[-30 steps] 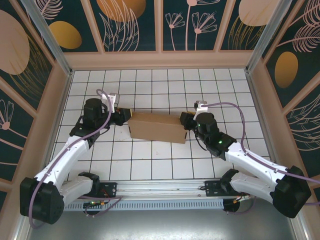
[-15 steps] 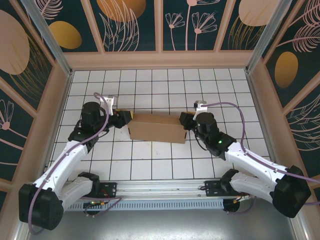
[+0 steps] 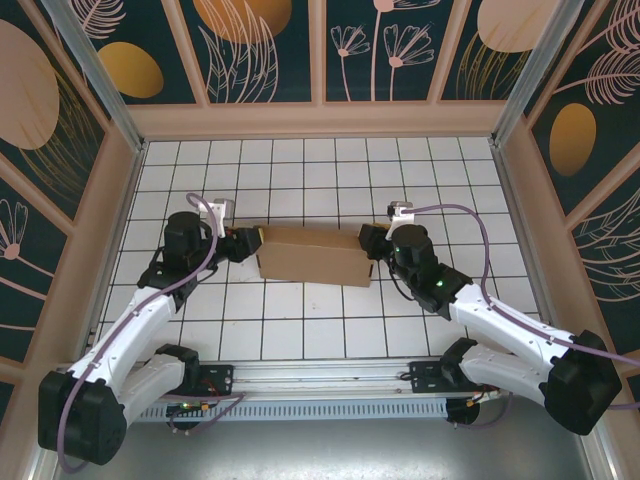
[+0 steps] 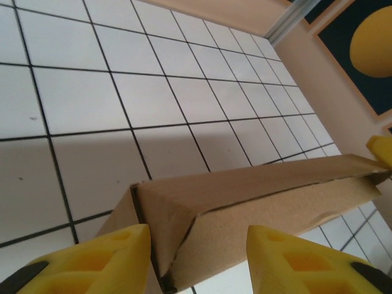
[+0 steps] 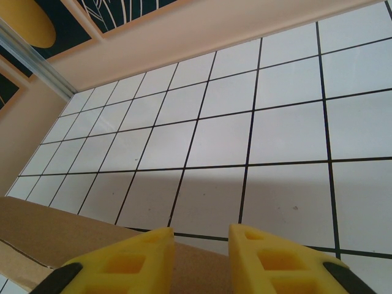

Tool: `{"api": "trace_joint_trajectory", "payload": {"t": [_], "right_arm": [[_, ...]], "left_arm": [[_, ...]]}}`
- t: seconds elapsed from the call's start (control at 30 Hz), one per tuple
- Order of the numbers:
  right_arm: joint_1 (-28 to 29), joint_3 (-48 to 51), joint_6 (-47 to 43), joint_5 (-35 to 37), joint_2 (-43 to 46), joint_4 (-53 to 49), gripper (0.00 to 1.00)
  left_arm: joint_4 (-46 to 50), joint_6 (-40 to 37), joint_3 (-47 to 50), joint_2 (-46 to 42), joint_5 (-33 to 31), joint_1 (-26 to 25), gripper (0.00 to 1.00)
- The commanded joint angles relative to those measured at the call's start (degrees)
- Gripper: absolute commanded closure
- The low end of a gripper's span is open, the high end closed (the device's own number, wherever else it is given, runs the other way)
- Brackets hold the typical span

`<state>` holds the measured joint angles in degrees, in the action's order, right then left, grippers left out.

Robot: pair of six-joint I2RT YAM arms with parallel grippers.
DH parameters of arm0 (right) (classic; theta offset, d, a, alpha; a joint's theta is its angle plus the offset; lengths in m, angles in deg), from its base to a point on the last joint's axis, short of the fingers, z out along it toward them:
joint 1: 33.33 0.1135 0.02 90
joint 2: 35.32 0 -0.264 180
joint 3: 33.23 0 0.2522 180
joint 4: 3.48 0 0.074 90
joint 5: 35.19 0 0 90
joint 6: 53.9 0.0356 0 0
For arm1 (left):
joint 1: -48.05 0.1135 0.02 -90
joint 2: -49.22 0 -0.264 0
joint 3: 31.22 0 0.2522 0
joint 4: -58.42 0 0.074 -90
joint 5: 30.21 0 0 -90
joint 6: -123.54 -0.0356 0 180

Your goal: Fold the paper box

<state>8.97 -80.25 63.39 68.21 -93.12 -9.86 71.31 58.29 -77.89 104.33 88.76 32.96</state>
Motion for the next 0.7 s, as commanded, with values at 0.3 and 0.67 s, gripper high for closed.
{"api": "trace_joint_trajectory", "payload": {"t": [0.3,0.67], "right_arm": [[0.05,2.14,-0.14,-1.88,-3.27,-8.48,0.72],[0.01,1.86,0.49,-3.04,-2.68,-9.71,0.75]], "left_arm": [[-10.56,5.41,4.5,-2.5,10.81,0.21,0.63],[-1.89,3.08,3.33,-6.75,-3.12,0.22,0.57]]}}
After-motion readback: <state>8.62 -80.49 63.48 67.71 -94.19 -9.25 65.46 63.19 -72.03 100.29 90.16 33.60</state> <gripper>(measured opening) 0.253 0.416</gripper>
